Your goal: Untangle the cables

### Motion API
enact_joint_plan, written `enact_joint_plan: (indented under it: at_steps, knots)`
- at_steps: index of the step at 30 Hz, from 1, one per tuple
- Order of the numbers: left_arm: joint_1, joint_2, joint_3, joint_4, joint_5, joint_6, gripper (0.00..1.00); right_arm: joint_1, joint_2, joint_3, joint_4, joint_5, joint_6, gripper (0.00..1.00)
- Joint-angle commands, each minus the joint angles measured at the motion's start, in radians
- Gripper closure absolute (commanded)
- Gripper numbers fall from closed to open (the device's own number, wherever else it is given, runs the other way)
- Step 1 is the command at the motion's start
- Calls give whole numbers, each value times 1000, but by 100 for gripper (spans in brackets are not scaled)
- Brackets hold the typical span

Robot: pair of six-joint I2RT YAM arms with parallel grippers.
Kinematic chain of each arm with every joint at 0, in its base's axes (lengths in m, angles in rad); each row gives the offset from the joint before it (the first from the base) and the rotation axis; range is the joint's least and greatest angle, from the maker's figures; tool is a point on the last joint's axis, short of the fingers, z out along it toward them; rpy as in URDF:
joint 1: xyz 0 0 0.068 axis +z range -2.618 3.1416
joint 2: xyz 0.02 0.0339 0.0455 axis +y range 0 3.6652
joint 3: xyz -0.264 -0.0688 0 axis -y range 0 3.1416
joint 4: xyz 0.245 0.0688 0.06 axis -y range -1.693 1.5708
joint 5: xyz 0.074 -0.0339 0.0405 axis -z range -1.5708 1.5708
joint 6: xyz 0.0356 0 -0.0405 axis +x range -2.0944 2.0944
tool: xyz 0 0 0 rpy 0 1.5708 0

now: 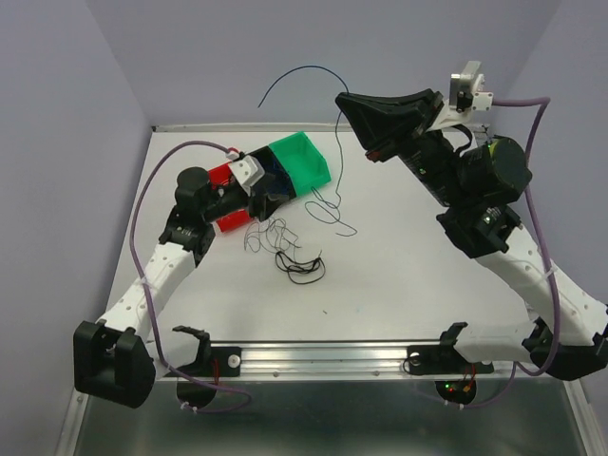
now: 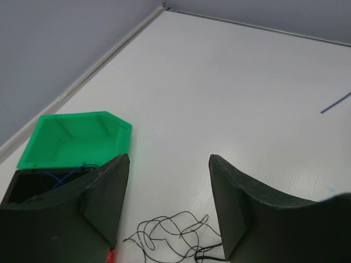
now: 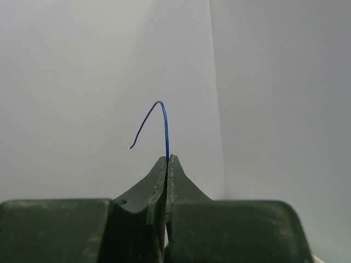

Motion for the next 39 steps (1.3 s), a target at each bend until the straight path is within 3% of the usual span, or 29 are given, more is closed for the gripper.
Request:
enact_joint_plan:
  at_steps: [1,9,19,23,34,39]
  knots:
    - [70,-35,7,1,-229,-53,29,9,46,-48,146,70,-36,99]
    - [191,45,41,-8,-352,-79,29,9,279,-21,316,123,-59,99]
    - [246,152,61,-33,-406,-38,35,1,599,166,506,215,-128,100]
    - [271,207,93,-45,-415,-41,40,-22,718,292,528,234,-121,100]
    - [331,260,121,-45,-380,-48,41,-62,919,525,534,228,-130,99]
    - [332,266,122,-44,-368,-45,42,-79,947,527,542,211,-137,99]
